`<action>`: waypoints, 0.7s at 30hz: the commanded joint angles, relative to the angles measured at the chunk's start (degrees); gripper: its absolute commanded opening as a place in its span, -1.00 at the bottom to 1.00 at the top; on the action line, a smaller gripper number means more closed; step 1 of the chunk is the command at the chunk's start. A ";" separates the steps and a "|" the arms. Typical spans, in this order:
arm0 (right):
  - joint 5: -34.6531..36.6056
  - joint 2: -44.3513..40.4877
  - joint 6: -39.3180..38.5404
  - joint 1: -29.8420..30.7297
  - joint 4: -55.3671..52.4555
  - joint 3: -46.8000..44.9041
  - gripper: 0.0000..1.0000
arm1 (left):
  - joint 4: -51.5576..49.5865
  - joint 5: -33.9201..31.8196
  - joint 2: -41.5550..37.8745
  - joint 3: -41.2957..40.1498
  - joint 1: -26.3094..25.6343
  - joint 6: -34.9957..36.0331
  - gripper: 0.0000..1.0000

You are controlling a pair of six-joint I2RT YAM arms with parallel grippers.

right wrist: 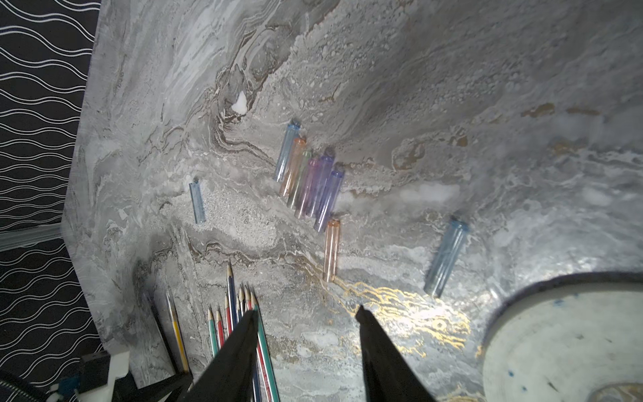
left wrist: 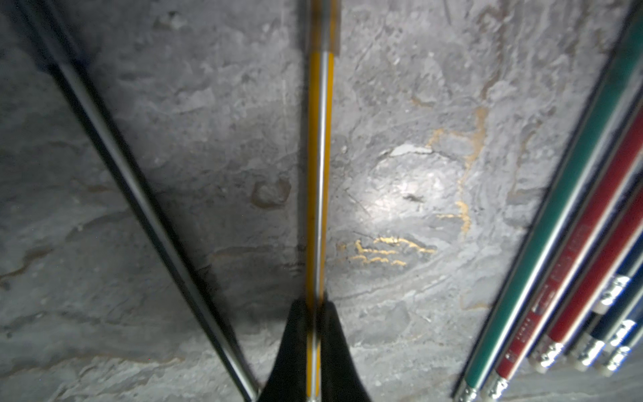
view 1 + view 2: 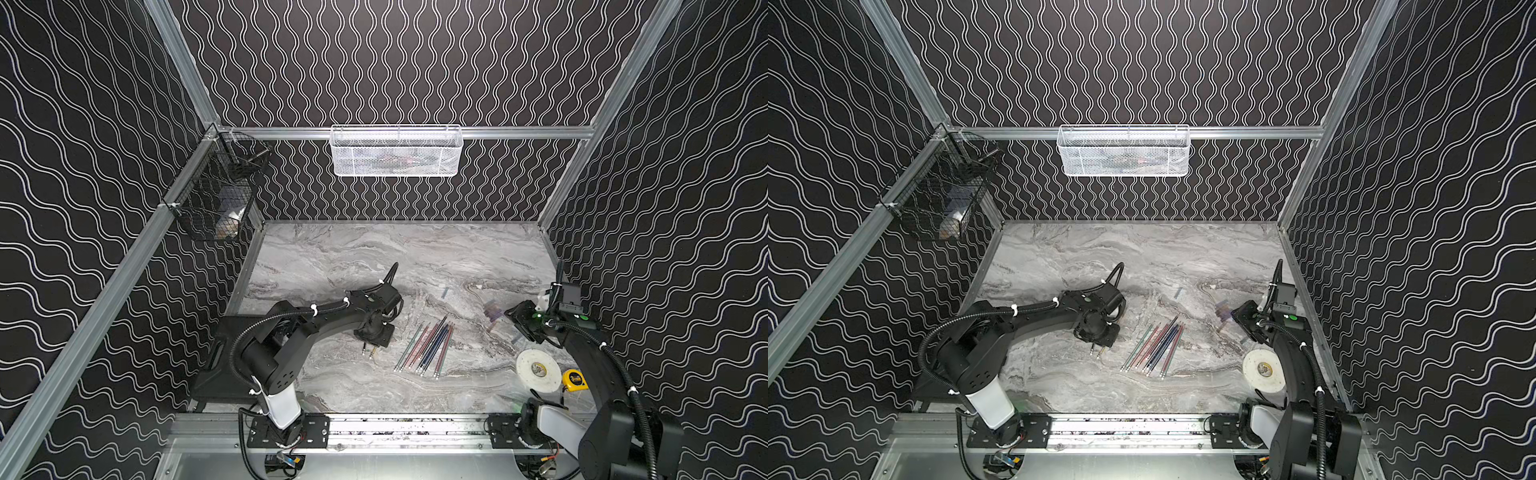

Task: Remove the protective cover of the pencils
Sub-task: Pick up the pencil from the center of the board.

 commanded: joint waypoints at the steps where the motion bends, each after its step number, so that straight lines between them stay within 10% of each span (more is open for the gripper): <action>1: -0.75 -0.41 -0.20 0.07 -0.14 0.04 -0.05 | 0.18 2.13 0.02 0.18 0.03 -0.28 -1.00; 13: -17.22 -2.05 -1.33 1.96 4.63 -1.77 0.02 | -10.73 1.68 -3.71 16.47 -0.01 7.68 -0.99; 21: -23.44 2.15 3.25 19.03 13.64 1.38 0.03 | -3.78 8.77 -7.72 11.27 0.03 11.14 -1.00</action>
